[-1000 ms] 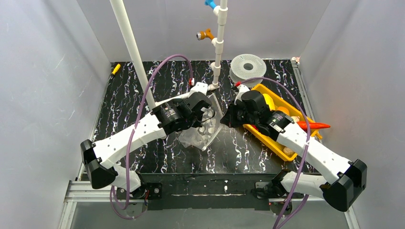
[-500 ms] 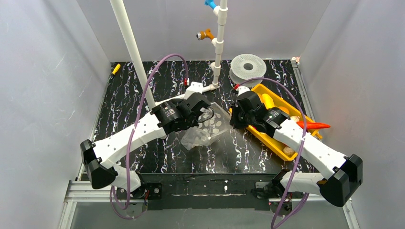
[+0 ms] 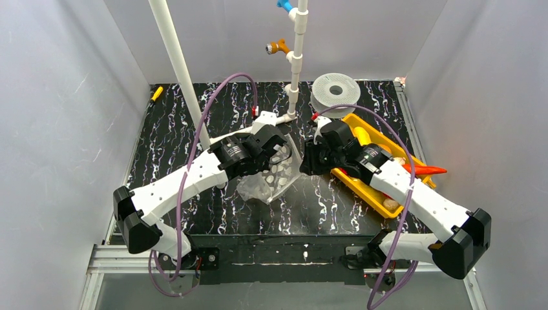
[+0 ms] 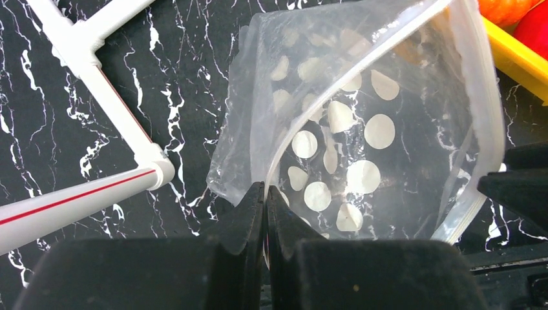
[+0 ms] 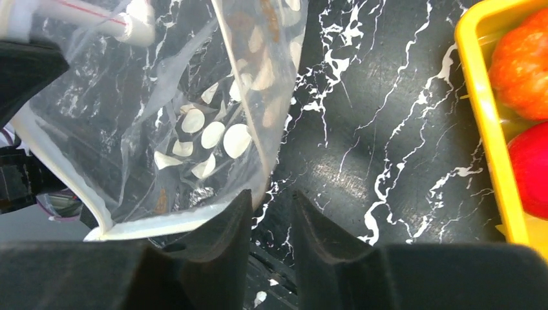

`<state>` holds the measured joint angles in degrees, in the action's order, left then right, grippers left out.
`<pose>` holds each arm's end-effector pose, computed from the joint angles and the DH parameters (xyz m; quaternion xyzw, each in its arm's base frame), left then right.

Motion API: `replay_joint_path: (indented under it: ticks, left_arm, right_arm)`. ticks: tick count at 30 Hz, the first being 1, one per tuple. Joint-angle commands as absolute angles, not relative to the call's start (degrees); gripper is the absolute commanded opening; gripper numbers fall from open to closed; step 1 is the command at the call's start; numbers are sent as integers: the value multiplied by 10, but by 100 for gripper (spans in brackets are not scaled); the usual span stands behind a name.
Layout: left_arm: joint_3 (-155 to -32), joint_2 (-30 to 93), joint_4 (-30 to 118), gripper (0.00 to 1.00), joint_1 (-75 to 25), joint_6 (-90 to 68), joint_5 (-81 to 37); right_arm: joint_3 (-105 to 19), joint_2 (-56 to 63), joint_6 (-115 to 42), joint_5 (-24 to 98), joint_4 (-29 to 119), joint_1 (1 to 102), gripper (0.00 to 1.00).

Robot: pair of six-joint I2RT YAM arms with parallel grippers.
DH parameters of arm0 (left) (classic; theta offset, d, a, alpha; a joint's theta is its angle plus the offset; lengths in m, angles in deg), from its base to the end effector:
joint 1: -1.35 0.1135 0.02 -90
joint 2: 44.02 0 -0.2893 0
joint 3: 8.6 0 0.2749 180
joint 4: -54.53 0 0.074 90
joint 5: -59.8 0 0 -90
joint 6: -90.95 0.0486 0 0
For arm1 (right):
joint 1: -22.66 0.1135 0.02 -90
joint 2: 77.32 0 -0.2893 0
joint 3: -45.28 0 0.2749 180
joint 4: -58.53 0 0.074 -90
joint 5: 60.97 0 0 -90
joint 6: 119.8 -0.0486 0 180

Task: Place the food in the zip-top bag and seal the zipper
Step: Open the zipper of the food storage bag at the center of the board, then pick up the fake fruit from the bin.

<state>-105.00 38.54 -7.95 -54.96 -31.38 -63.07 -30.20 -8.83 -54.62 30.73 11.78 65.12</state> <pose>0.2024 -0.2561 0.3799 0.0887 0.8985 -0.0473 0.4273 0.2063 0.1908 0.3377 -0.1450 0.8936 0.2463 0.3459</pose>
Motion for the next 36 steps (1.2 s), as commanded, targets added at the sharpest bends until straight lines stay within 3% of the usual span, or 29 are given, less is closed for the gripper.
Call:
replay_joint_path:
  ticks: [1,3,7,12,15,23,28,36]
  left_arm:
    - [-1046,379,-89,0,-545,-344,-655]
    - [-1032,377,-88,0,-545,-363,-653]
    - [-1027,385,-95,0,-545,-379,-652]
    - [-1028,382,-95,0,-545,-379,-658]
    - [-1021,376,-79,0,-545,-375,-650]
    - [-1023,379,-78,0,-545,-374,-631]
    - [-1019,380,-71,0,-545,-374,-628]
    - [-1029,389,-71,0,-545,-373,-620]
  right_arm:
    - [-319,-136,-523,305,128,652,48]
    - [-315,-167,-520,295,135,652,60]
    - [-318,-223,-508,240,135,652,76]
    - [-282,-287,-536,74,149,638,94]
    - [-246,-300,-584,43,142,577,96]
    - [-182,-246,-721,147,74,316,98]
    - [-164,-239,-765,121,66,292,98]
    - [-169,-169,-781,197,101,270,98]
